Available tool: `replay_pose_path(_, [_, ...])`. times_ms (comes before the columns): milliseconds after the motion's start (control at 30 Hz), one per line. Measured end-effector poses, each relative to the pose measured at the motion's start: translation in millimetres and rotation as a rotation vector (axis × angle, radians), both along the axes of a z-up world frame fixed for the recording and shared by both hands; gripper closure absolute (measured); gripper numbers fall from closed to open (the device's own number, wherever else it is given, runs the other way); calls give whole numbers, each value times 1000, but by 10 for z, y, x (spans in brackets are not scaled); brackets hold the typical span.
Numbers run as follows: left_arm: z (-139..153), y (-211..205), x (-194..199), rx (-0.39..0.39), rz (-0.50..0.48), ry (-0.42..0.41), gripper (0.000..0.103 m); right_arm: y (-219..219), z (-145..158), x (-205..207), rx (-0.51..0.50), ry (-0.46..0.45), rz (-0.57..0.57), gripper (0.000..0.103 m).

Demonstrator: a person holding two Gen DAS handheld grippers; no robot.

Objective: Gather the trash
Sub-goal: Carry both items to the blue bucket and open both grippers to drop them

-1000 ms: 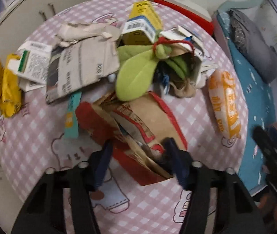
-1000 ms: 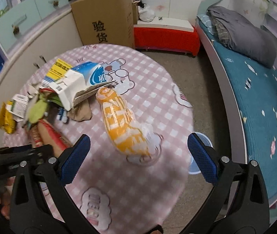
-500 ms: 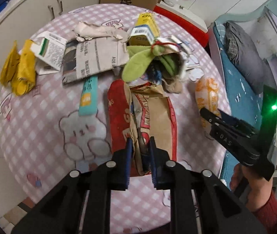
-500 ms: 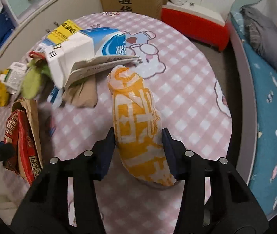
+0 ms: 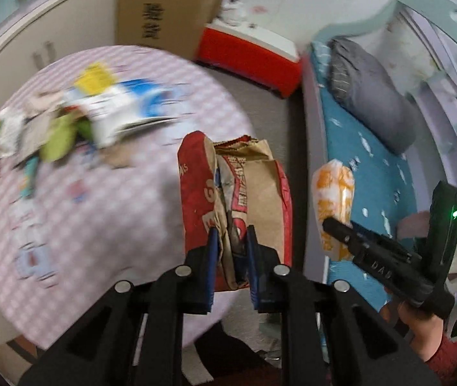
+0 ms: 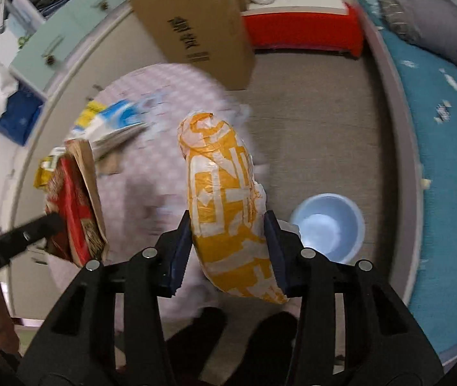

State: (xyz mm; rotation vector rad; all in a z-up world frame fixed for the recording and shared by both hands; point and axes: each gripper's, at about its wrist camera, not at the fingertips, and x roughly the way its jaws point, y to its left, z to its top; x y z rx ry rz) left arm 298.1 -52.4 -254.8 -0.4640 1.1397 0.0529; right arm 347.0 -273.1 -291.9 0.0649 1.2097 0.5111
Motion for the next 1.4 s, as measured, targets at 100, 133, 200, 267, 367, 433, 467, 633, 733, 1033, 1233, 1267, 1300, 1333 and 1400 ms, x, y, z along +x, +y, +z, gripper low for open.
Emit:
replay_pose_path(100, [-59,-334,246,-3,-44,1,87,-315,-99,157,-10,4,-31,55])
replay_pose_path(133, [-91,-458,346,-3,-72,4,87,-419,-161,225,-6,12,-43,51])
replay_pose_path(200, [-148,-643,471,20,-96,16,87,-554,-250,307,-1,34,-60,32])
replay_pose_path(267, [-214,-827,609,29,-125,36,87,-689,-384,418,-20,56,-79,28])
replay_pose_path(367, [-309,-1025,742,51,-164,71,87,-865,-475,513,-32,84,-130,25])
replay_pose_path(433, [-335,-1120,816,61,-191,82,87,-947,-445,522,-28,79,-141,25])
replay_pose_path(467, [-344,-1176,848,79,-204,84,87,-993,-383,507,-33,55,-137,24])
replay_pose_path(633, [-379,-1508,1007,115,-278,100,87,-1208,-144,462,-38,-19,-172,22])
replay_pose_path(733, [-409,-1714,1090,133,-327,102,86,-1401,-47,450,-55,-73,-212,22])
replay_pose_path(1033, [-468,-2226,1253,152,-441,102,82,-1875,179,429,-65,-147,-331,20])
replay_pose_path(1233, [-415,-2324,1276,186,-445,78,38,-2040,201,386,-50,-145,-376,20])
replay_pose_path(1267, [-387,-2315,1274,186,-442,69,38,-2039,204,379,-49,-144,-376,20])
replay_pose_path(1300, [-359,-2317,1270,186,-440,64,38,-2035,208,375,-51,-144,-384,20])
replay_pose_path(1333, [-315,-2305,1260,200,-432,57,37,-2037,225,357,-46,-148,-382,20])
replay_pose_path(1400, [-232,-2274,1223,230,-420,36,36,-2010,253,344,-40,-150,-377,20])
